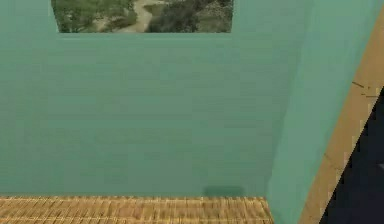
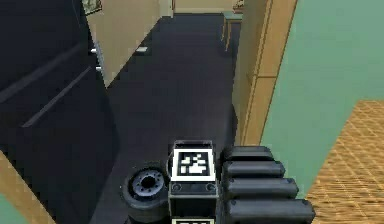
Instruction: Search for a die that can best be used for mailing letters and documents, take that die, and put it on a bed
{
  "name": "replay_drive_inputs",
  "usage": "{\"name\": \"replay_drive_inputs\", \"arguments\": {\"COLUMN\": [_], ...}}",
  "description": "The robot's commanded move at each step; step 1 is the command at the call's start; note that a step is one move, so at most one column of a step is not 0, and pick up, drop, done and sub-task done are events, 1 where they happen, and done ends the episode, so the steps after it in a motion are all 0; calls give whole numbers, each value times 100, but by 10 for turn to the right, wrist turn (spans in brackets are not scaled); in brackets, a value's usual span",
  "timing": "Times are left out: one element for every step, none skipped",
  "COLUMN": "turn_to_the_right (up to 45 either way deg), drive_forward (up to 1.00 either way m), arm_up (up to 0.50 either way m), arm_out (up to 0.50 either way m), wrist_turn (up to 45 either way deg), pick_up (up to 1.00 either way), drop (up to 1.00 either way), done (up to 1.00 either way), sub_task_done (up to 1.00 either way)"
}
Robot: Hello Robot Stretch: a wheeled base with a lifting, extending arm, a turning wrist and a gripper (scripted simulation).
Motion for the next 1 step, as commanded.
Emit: {"name": "replay_drive_inputs", "arguments": {"turn_to_the_right": [450], "drive_forward": [0], "arm_up": [0], "arm_out": [0], "wrist_turn": [0], "pick_up": [0], "drop": [0], "done": [0], "sub_task_done": [0]}}
